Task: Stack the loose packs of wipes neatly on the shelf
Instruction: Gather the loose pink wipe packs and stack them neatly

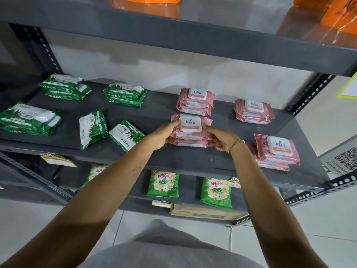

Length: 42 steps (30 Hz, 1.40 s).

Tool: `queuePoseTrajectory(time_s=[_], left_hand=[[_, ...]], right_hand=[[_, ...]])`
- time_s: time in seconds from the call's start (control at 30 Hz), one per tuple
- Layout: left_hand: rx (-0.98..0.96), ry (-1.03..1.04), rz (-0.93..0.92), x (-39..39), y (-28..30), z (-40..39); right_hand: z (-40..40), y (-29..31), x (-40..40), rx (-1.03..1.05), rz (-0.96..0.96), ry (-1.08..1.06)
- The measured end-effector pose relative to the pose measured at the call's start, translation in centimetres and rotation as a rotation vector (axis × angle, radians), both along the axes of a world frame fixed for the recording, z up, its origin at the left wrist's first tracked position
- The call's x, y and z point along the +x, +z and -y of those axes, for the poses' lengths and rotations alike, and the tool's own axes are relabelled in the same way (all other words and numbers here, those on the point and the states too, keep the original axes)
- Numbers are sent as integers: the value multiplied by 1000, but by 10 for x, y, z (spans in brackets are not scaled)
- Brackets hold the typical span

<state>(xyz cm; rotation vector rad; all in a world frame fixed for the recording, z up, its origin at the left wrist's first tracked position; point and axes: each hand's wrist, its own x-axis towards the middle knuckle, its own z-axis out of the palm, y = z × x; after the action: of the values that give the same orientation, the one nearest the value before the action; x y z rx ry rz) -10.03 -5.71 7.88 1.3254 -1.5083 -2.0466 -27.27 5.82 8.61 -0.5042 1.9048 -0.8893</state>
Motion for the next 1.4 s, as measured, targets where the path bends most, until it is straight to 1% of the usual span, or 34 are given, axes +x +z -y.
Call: queuePoseTrajectory(time_s=[0.1, 0.2, 0.43, 0.77, 0.87, 0.9, 0.93, 1.0, 1.03, 1.07, 1.13, 1.2, 1.23, 1.3, 1.33, 1.4], left_hand=[[14, -91, 11, 0, -2, -4], [11, -138, -2, 2, -2, -9], [19, -167, -11, 7, -6, -16], [-14, -212, -8, 12, -6, -17], [-35, -212, 33, 11, -7, -20], [-85, -217, 89, 11, -5, -21], [-186, -212, 177, 11, -2, -23], [-490, -132, 346, 16, 4, -21], [-640, -72, 341, 21, 8, -19], [-757, -16, 282, 30, 12, -15], [-920, 78, 166, 52, 18, -2], [-1046, 134, 139, 84, 20, 14], [-1107, 159, 156, 102, 18, 24], [-1217, 212, 225, 143, 9, 44], [-1249, 229, 273, 164, 2, 53], [-1250, 243, 397, 206, -17, 68]], right_hand=[[-14, -5, 4, -11, -38, -53], [-25, -6, 7, -27, -54, -75], [-36, -6, 16, -85, -119, -70], [-42, -9, 26, -109, -117, -140], [-43, -7, 29, -91, -125, -122], [-45, -5, 30, -73, -143, -101], [-46, -3, 30, -49, -190, -82], [-45, 2, 30, -53, -397, -87], [-42, 6, 31, -98, -519, -126], [-38, 13, 34, -163, -619, -183], [-24, 29, 48, -326, -797, -248], [-5, 39, 74, -448, -943, -167], [5, 42, 91, -495, -952, -102], [24, 39, 128, -543, -874, 24], [34, 35, 146, -546, -831, 82], [51, 24, 176, -520, -761, 188]])
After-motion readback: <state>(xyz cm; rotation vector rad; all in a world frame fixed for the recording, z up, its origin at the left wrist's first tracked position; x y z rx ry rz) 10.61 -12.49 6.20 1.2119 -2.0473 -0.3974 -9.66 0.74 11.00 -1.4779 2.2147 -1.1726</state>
